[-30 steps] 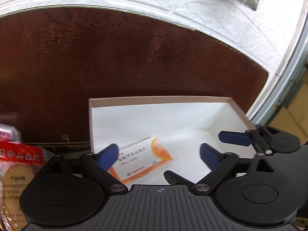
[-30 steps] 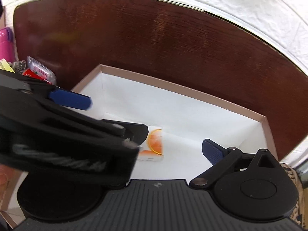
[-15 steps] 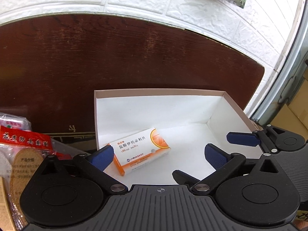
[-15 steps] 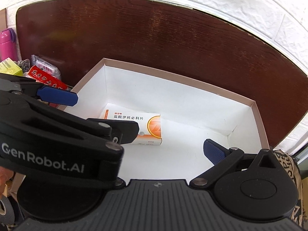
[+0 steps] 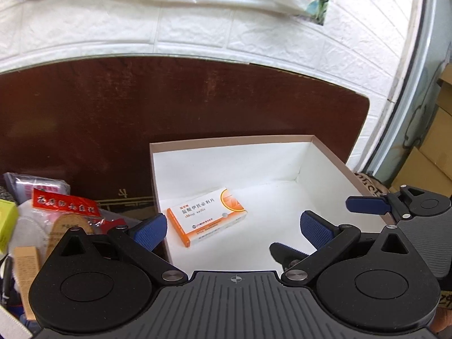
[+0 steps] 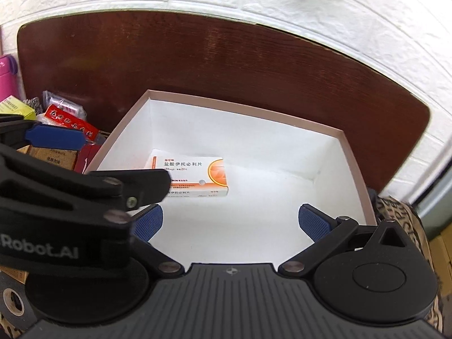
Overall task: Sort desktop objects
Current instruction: 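Move the left tool back to the black tape roll, then grasp the black tape roll with the left tool and lift, then carry the black tape roll into the brown box and open the left tool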
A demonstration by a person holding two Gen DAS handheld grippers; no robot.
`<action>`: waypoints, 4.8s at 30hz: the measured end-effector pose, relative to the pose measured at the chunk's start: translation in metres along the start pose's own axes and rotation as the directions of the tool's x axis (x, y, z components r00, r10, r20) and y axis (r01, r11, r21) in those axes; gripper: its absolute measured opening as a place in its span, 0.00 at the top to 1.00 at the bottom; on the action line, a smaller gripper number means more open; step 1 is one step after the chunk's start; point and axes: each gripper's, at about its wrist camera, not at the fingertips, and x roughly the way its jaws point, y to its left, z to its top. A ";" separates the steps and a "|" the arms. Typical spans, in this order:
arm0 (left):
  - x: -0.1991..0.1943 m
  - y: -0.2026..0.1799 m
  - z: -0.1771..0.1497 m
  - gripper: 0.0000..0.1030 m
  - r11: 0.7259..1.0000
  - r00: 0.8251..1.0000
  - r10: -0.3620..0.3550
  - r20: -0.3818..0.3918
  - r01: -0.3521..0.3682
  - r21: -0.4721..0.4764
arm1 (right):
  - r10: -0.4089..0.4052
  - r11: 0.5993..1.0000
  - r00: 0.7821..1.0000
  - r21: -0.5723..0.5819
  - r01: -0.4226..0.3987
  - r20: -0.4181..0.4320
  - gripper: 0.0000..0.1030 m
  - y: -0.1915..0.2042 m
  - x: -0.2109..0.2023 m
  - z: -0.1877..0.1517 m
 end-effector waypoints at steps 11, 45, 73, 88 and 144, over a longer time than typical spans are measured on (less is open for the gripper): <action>-0.055 -0.003 -0.035 0.00 0.999 0.997 0.044 0.061 -0.044 0.000 | -0.018 0.998 0.998 0.069 0.013 0.066 0.01 0.009 -0.040 -0.031; -0.156 0.018 -0.212 0.00 0.985 0.984 0.172 -0.041 -0.173 -0.022 | 0.108 0.968 0.990 0.216 -0.126 0.091 0.00 0.105 -0.115 -0.195; -0.139 0.080 -0.205 0.16 0.985 0.990 0.107 -0.090 -0.118 -0.126 | 0.326 0.936 0.935 0.087 -0.340 0.143 0.10 0.142 -0.087 -0.188; -0.112 0.093 -0.191 0.29 0.988 0.990 0.047 -0.131 -0.066 -0.143 | 0.420 0.902 0.894 0.035 -0.430 0.154 0.22 0.159 -0.064 -0.169; -0.137 -0.020 -0.138 0.63 0.996 0.997 -0.063 -0.032 0.065 0.066 | 0.233 0.958 0.936 0.103 -0.267 0.263 0.23 0.076 -0.147 -0.164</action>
